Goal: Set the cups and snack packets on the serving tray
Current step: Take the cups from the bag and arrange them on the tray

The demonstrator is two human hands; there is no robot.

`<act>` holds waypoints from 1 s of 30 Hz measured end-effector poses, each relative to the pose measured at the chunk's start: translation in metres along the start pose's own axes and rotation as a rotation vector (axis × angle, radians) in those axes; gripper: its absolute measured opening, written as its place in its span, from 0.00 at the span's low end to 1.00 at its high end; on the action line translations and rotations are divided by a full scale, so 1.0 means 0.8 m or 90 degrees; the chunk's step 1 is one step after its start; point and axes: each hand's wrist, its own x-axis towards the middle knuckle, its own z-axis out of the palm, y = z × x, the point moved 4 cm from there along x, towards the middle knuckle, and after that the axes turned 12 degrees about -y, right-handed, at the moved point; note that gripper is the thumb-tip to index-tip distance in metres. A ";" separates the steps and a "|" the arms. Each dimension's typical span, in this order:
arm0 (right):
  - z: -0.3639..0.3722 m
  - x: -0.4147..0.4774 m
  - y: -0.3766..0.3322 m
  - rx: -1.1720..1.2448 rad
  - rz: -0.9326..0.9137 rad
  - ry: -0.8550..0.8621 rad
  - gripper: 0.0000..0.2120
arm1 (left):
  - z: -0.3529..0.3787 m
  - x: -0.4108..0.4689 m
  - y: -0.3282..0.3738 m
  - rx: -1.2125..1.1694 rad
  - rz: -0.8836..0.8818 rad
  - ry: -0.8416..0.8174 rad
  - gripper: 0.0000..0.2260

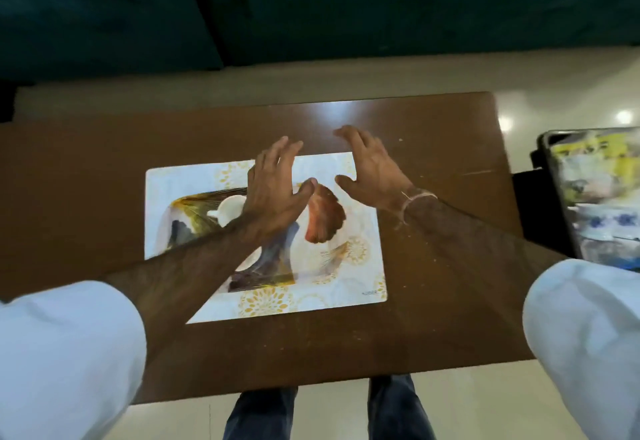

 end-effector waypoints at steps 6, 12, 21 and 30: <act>-0.062 -0.070 0.125 0.037 0.108 0.086 0.33 | 0.059 0.065 0.125 0.049 0.082 -0.055 0.28; -0.102 -0.157 0.252 0.065 0.218 0.118 0.32 | 0.145 0.109 0.255 0.064 0.152 -0.127 0.29; -0.123 -0.292 0.401 0.035 0.373 0.198 0.25 | 0.293 0.123 0.411 0.085 0.231 -0.231 0.27; -0.125 -0.380 0.518 0.105 0.552 0.180 0.30 | 0.386 0.128 0.514 0.143 0.293 -0.279 0.23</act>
